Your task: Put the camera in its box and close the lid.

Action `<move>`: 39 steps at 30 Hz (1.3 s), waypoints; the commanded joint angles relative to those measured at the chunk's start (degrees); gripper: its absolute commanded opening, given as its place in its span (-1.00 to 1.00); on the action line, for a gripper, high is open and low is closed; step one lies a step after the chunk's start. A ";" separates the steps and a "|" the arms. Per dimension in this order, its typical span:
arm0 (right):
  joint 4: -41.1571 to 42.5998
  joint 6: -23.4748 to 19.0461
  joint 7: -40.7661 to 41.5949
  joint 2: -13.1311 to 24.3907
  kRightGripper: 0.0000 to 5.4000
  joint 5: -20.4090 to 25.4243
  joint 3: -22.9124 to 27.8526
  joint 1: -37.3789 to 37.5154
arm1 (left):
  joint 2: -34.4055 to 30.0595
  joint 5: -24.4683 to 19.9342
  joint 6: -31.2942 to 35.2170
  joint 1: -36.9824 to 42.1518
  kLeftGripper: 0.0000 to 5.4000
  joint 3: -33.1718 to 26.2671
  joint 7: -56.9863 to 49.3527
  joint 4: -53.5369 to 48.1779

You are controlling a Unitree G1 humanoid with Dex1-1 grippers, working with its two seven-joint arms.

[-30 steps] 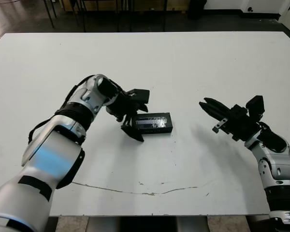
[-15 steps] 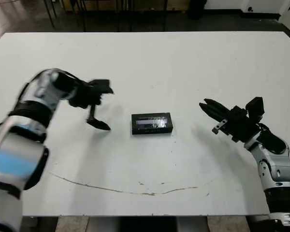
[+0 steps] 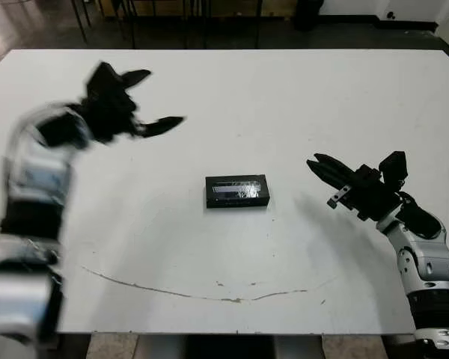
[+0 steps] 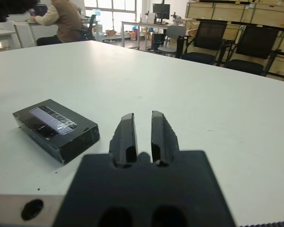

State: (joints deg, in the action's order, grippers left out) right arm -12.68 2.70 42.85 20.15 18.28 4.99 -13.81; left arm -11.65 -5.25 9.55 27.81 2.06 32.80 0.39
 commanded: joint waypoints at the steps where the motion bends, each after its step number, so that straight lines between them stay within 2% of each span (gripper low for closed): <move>1: -0.86 0.65 -1.13 -1.29 -1.00 0.75 0.95 0.58 | 3.40 0.03 8.41 -4.12 -0.30 4.47 -3.98 -7.00; 4: 0.43 1.82 -4.08 -2.50 -1.00 0.14 1.45 1.38 | 5.70 2.25 11.00 -4.66 -0.57 9.14 -6.90 -7.94; 9: 3.22 1.29 -8.10 -2.84 -1.00 -0.93 1.49 2.54 | 9.83 5.33 15.93 -3.77 -0.99 14.36 -11.83 -3.98; 14: 4.58 1.00 -9.48 -2.30 -1.00 -1.82 0.97 3.14 | 12.34 6.96 19.80 -3.95 -0.99 17.36 -14.24 -0.43; 19: 4.81 0.37 -9.17 -2.24 -1.00 -1.44 0.85 3.12 | 13.84 8.56 20.53 -4.67 -0.99 18.44 -17.06 3.31; 25: 3.72 0.74 -7.67 -2.38 -1.00 -0.19 1.10 2.65 | 13.03 10.26 23.39 -5.44 -0.99 20.70 -16.94 6.16; 32: 3.69 0.91 -7.33 -2.33 -1.00 0.02 1.03 2.44 | 9.54 10.71 25.79 -8.65 -0.99 23.98 -12.68 2.72; 36: 3.49 0.83 -7.10 -2.25 -1.00 -0.15 1.02 2.25 | 7.72 10.10 29.81 -9.54 -0.99 23.74 -11.30 -0.91; 39: 3.52 1.11 -7.13 -2.27 -1.00 -0.46 0.91 2.18 | 6.41 8.57 29.93 -11.07 -0.99 22.26 -9.98 -4.48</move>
State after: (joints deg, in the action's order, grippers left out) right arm -8.60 4.11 35.60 17.53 18.13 5.90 -11.65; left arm -3.00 3.81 36.26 19.90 24.38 21.60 -5.00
